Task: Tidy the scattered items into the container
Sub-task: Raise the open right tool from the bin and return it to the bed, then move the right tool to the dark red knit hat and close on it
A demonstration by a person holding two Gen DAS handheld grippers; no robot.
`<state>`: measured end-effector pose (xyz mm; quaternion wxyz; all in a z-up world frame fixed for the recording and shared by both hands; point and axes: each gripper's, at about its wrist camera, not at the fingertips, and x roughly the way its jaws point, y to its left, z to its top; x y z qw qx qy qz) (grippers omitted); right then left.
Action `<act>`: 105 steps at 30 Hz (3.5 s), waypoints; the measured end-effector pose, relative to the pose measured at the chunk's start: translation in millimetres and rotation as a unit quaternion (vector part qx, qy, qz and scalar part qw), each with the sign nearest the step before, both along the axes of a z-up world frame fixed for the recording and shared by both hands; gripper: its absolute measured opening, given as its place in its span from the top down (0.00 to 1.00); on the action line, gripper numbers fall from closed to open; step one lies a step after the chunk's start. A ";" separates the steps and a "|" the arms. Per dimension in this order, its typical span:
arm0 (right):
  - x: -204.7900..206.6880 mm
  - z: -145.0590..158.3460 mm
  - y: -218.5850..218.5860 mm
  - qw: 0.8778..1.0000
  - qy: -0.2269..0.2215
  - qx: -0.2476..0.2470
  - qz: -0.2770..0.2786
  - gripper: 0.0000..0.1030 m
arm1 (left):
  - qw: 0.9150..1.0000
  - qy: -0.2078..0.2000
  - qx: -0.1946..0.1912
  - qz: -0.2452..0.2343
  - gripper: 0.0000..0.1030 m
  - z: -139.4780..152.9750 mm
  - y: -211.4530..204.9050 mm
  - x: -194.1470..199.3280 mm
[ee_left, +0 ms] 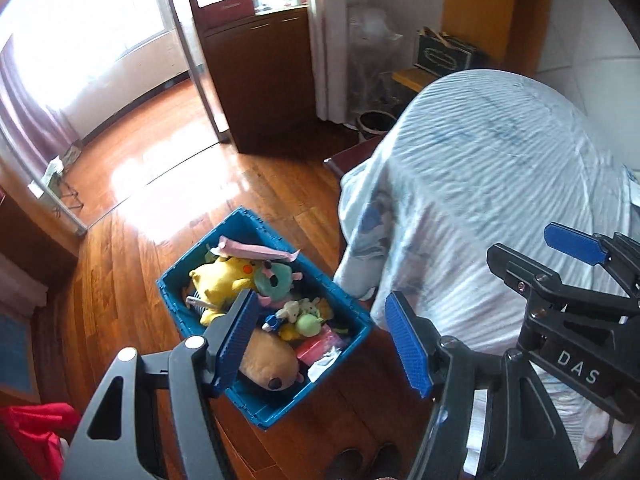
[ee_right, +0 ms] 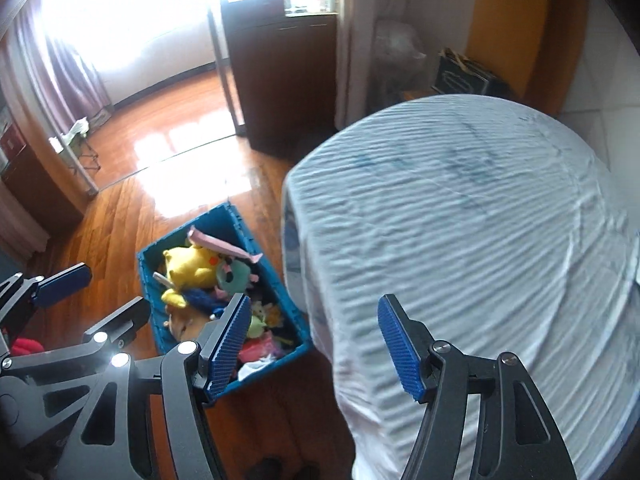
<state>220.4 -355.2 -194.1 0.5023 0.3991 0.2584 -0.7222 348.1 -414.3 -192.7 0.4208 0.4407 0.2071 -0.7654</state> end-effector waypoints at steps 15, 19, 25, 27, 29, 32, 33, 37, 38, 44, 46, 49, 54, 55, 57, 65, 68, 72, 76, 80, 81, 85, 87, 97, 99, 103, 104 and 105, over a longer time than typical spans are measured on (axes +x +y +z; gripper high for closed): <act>-102.7 56.4 196.3 0.963 0.022 -0.007 -0.267 0.35 | 0.962 0.025 -0.015 -0.270 0.37 55.0 140.7 -150.0; -112.0 60.3 250.2 0.943 0.027 -0.003 -0.330 0.32 | 0.944 0.029 -0.006 -0.329 0.37 57.5 183.0 -171.9; -122.5 66.2 325.9 0.917 0.021 -0.001 -0.398 0.28 | 0.918 0.024 -0.008 -0.396 0.37 65.1 246.6 -199.9; -128.2 69.8 350.7 0.909 0.022 -0.003 -0.416 0.24 | 0.911 0.023 -0.010 -0.412 0.37 68.7 268.4 -210.0; -134.9 73.7 376.0 0.902 0.021 -0.006 -0.432 0.21 | 0.906 0.023 -0.012 -0.422 0.37 72.9 289.9 -221.9; -148.0 81.3 414.0 0.894 0.024 -0.005 -0.447 0.21 | 0.899 0.023 -0.015 -0.436 0.37 79.3 322.2 -239.8; -153.3 84.0 427.3 0.892 0.026 -0.003 -0.451 0.21 | 0.897 0.023 -0.016 -0.441 0.37 81.4 332.9 -245.7; -177.0 93.5 478.1 0.887 0.029 0.002 -0.461 0.21 | 0.892 0.023 -0.019 -0.451 0.37 88.5 376.0 -272.6; -183.9 95.7 489.4 0.887 0.029 0.003 -0.462 0.21 | 0.892 0.024 -0.018 -0.451 0.37 89.9 384.6 -279.2; -219.1 110.0 537.0 0.886 0.035 0.004 -0.463 0.19 | 0.892 0.031 -0.012 -0.450 0.37 98.4 426.7 -314.4; -228.3 116.2 550.1 0.884 0.036 -0.002 -0.466 0.19 | 0.892 0.029 -0.011 -0.451 0.37 101.3 436.1 -326.4; -244.5 122.6 563.9 0.880 0.035 -0.006 -0.473 0.19 | 0.887 0.030 -0.011 -0.462 0.37 108.2 449.4 -345.1; -272.4 128.1 585.5 0.873 0.036 -0.009 -0.487 0.19 | 0.874 0.033 -0.013 -0.484 0.37 111.4 467.3 -382.2; -278.3 127.5 589.2 0.871 0.035 -0.007 -0.490 0.20 | 0.871 0.033 -0.011 -0.490 0.37 109.7 470.5 -391.4; -290.7 124.8 596.8 0.867 0.031 -0.004 -0.497 0.24 | 0.864 0.033 -0.007 -0.502 0.37 106.1 476.9 -409.8; -334.7 91.7 629.8 0.853 -0.019 -0.013 -0.522 0.34 | 0.845 0.008 0.016 -0.535 0.36 65.7 489.5 -475.1; -355.9 70.9 639.9 0.852 -0.051 -0.020 -0.521 0.34 | 0.840 0.000 0.028 -0.542 0.37 47.3 496.1 -495.5; -381.1 51.4 644.8 0.851 -0.072 -0.019 -0.519 0.30 | 0.840 -0.014 0.042 -0.541 0.37 22.5 503.1 -518.7; -401.0 36.1 641.4 0.858 -0.089 -0.022 -0.505 0.16 | 0.839 -0.026 0.053 -0.541 0.37 3.0 510.6 -537.9; -419.9 23.4 640.5 0.857 -0.098 -0.019 -0.506 0.16 | 0.832 -0.032 0.056 -0.551 0.37 -7.4 518.8 -551.8; -424.6 20.2 640.3 0.856 -0.100 -0.018 -0.506 0.16 | 0.830 -0.032 0.056 -0.554 0.37 -9.3 520.3 -555.6; -441.2 8.6 640.5 0.854 -0.113 -0.020 -0.507 0.16 | 0.821 -0.030 0.067 -0.566 0.37 -19.5 525.3 -570.9; -448.1 3.4 641.2 0.854 -0.121 -0.025 -0.506 0.16 | 0.817 -0.032 0.073 -0.571 0.37 -26.5 527.9 -578.0; -469.8 -28.6 633.5 0.856 -0.136 -0.005 -0.498 0.02 | 0.810 -0.025 0.071 -0.581 0.18 -42.4 527.8 -588.8; -469.3 -26.4 636.2 0.856 -0.131 -0.007 -0.500 0.06 | 0.813 -0.017 0.087 -0.575 0.20 -44.6 524.4 -588.8; -463.9 -19.3 638.4 0.861 -0.127 -0.006 -0.492 0.46 | 0.803 -0.003 0.123 -0.583 0.56 -39.4 526.9 -583.1; -462.6 -19.3 639.4 0.862 -0.125 -0.005 -0.491 0.46 | 0.802 -0.003 0.119 -0.586 0.57 -39.2 529.1 -582.3; -461.5 -19.5 640.5 0.863 -0.124 -0.005 -0.490 0.46 | 0.800 -0.003 0.115 -0.588 0.57 -39.5 531.1 -581.8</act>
